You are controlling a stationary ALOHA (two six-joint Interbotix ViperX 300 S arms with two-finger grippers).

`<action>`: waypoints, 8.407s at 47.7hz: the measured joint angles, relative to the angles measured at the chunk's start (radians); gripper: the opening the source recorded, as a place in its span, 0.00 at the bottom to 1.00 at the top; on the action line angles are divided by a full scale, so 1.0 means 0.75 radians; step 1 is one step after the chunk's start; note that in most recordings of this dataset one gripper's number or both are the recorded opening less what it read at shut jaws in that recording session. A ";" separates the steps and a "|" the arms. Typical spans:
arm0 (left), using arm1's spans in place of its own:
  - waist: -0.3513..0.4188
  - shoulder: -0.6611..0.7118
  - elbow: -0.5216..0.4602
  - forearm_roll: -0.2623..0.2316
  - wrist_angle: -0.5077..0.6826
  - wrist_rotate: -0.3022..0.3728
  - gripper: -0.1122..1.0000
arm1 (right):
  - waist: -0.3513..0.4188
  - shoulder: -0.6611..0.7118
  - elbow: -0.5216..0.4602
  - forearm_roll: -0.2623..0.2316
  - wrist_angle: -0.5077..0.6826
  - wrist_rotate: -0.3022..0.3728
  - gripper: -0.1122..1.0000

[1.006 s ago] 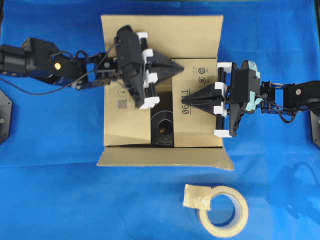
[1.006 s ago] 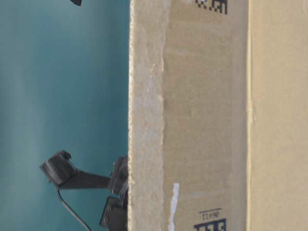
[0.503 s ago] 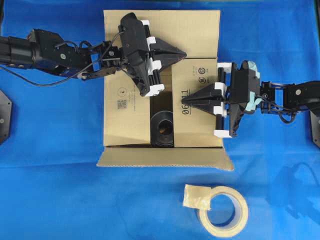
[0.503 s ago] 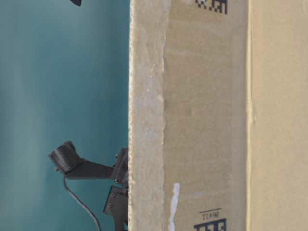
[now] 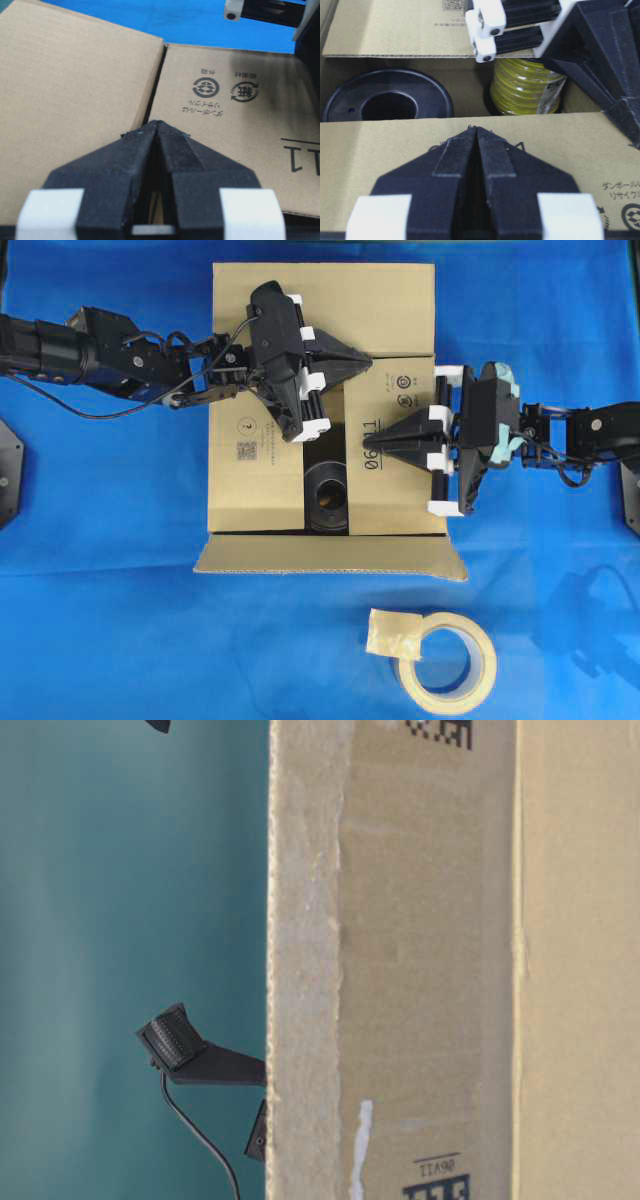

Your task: Close the cardboard box.

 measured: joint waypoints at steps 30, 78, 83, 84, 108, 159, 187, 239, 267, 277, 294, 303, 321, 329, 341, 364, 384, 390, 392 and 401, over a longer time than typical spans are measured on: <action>0.010 0.000 0.000 0.006 -0.010 -0.002 0.10 | 0.016 -0.025 0.000 0.004 0.035 0.000 0.10; 0.012 0.000 -0.002 0.006 -0.008 -0.004 0.10 | 0.607 -0.503 0.004 -0.084 0.325 -0.029 0.10; 0.014 0.000 -0.002 0.006 -0.010 -0.004 0.10 | 0.610 -0.460 0.004 -0.084 0.325 -0.029 0.10; 0.014 0.000 -0.002 0.008 -0.010 -0.004 0.10 | 0.612 -0.452 0.002 -0.086 0.325 -0.029 0.10; 0.014 0.000 -0.002 0.006 -0.008 -0.006 0.10 | 0.493 -0.458 0.025 -0.084 0.374 -0.033 0.10; 0.014 0.000 -0.002 0.006 -0.002 -0.008 0.10 | 0.092 -0.266 0.074 0.053 0.442 -0.018 0.10; 0.031 -0.153 -0.004 0.004 0.135 -0.004 0.10 | 0.092 -0.258 0.070 0.063 0.432 -0.018 0.10; 0.374 -0.057 -0.794 0.004 1.749 0.184 0.10 | 0.088 -0.256 0.070 0.063 0.409 -0.020 0.10; 0.342 0.012 -0.839 0.006 1.894 0.182 0.10 | 0.088 -0.254 0.070 0.063 0.393 -0.029 0.10; 0.295 0.012 -0.896 0.006 1.974 0.182 0.10 | 0.088 -0.254 0.070 0.063 0.389 -0.031 0.10; 0.188 -0.008 -0.914 0.004 2.041 0.123 0.10 | 0.080 -0.254 0.070 0.063 0.380 -0.031 0.10; 0.082 -0.018 -0.853 0.002 2.039 0.094 0.10 | 0.076 -0.254 0.070 0.063 0.378 -0.033 0.10; -0.006 -0.129 -0.632 0.004 1.820 0.025 0.10 | 0.059 -0.254 0.070 0.061 0.372 -0.033 0.10; -0.035 -0.192 -0.501 0.004 1.691 -0.025 0.10 | 0.059 -0.254 0.070 0.061 0.372 -0.033 0.10; -0.072 -0.250 -0.327 0.004 1.505 -0.106 0.10 | 0.055 -0.254 0.070 0.061 0.366 -0.033 0.10; -0.088 -0.329 -0.115 0.002 1.203 -0.170 0.10 | 0.002 -0.254 0.070 0.061 0.313 -0.033 0.10; -0.092 -0.333 -0.102 0.000 1.180 -0.172 0.10 | -0.033 -0.243 0.076 0.063 0.311 -0.033 0.10; -0.098 -0.333 -0.102 0.000 1.180 -0.172 0.10 | -0.033 -0.225 0.080 0.063 0.309 -0.033 0.10; -0.100 -0.333 -0.102 0.002 1.178 -0.172 0.10 | -0.033 -0.217 0.080 0.063 0.309 -0.031 0.10; -0.104 -0.346 -0.076 0.000 1.133 -0.172 0.10 | -0.033 -0.196 0.082 0.063 0.303 -0.027 0.10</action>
